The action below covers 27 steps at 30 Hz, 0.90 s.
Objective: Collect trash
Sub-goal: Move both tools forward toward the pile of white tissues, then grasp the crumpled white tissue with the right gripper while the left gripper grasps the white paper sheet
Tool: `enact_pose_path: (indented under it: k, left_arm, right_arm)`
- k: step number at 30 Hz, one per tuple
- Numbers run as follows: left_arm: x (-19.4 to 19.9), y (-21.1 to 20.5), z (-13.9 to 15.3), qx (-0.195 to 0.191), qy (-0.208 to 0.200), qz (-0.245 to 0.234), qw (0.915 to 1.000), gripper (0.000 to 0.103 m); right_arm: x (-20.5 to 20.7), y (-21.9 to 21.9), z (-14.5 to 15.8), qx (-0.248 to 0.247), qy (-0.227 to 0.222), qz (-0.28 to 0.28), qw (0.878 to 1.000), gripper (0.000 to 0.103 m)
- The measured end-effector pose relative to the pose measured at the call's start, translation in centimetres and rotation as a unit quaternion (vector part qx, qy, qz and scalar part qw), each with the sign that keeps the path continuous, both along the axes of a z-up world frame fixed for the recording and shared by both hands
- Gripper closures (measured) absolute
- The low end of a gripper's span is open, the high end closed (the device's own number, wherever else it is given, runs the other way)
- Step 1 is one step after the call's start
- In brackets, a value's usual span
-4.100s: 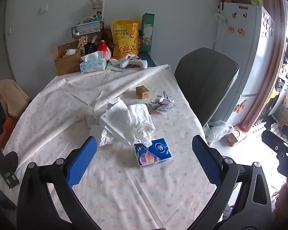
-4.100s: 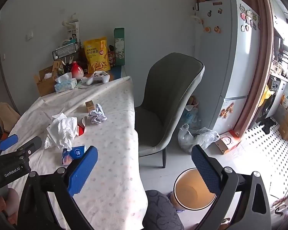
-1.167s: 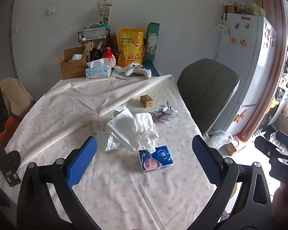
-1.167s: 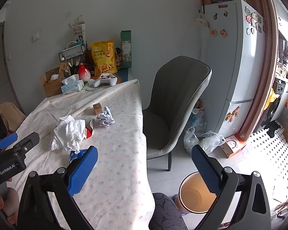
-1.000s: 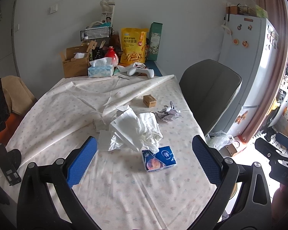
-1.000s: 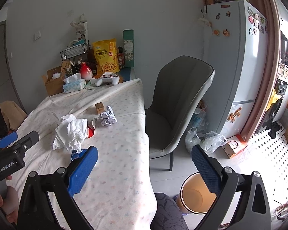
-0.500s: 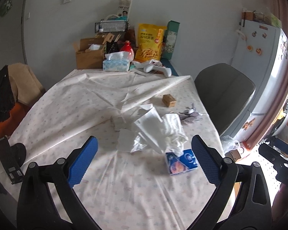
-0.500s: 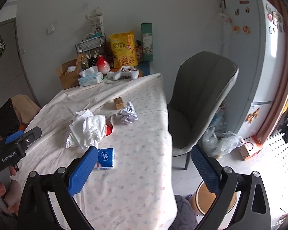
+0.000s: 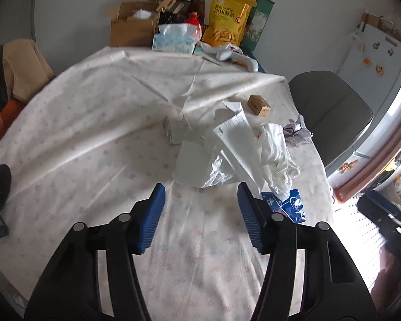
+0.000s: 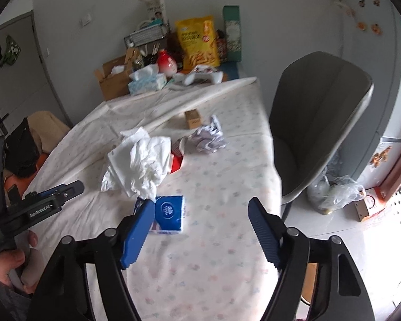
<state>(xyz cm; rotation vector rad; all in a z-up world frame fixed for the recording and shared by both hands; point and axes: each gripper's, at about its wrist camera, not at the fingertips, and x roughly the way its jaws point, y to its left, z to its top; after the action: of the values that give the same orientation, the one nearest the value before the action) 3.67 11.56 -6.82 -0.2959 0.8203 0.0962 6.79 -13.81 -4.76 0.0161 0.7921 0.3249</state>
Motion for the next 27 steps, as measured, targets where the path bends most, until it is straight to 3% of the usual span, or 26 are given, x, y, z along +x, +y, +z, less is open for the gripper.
enact_pose_path:
  k: [8,13,16,18,22,24,27]
  left_arm:
    - [1.9,-0.3,-1.3,0.004,0.009,-0.013,0.9999,0.055]
    - [3.2,0.0,-2.1,-0.007,0.019,-0.013,0.9997,0.068]
    - [3.5,0.2,-2.2,-0.01,0.019,-0.013,0.9997,0.07]
    - [3.7,0.5,-2.2,-0.012,0.017,-0.012,0.9997,0.071]
    - [3.9,0.8,-2.1,-0.007,0.019,-0.008,0.9998,0.073]
    - [4.0,1.0,-2.1,-0.009,0.023,-0.009,0.9997,0.073]
    - [3.8,1.2,-1.9,-0.012,0.022,-0.006,0.9997,0.073]
  right_arm:
    - [2.1,2.3,-2.2,0.007,0.028,0.03,0.999,0.04]
    - [3.7,3.9,-3.0,0.009,0.036,0.044,0.998,0.04]
    - [4.7,4.9,-3.3,0.02,0.041,0.058,0.997,0.042]
    - [5.2,5.6,-3.6,0.03,0.045,0.073,0.996,0.051]
    - [6.5,7.6,-4.6,0.028,0.055,0.099,0.993,0.056]
    - [7.0,8.2,-5.3,0.026,0.064,0.105,0.992,0.078]
    - [7.3,8.2,-5.7,0.038,0.076,0.109,0.99,0.092]
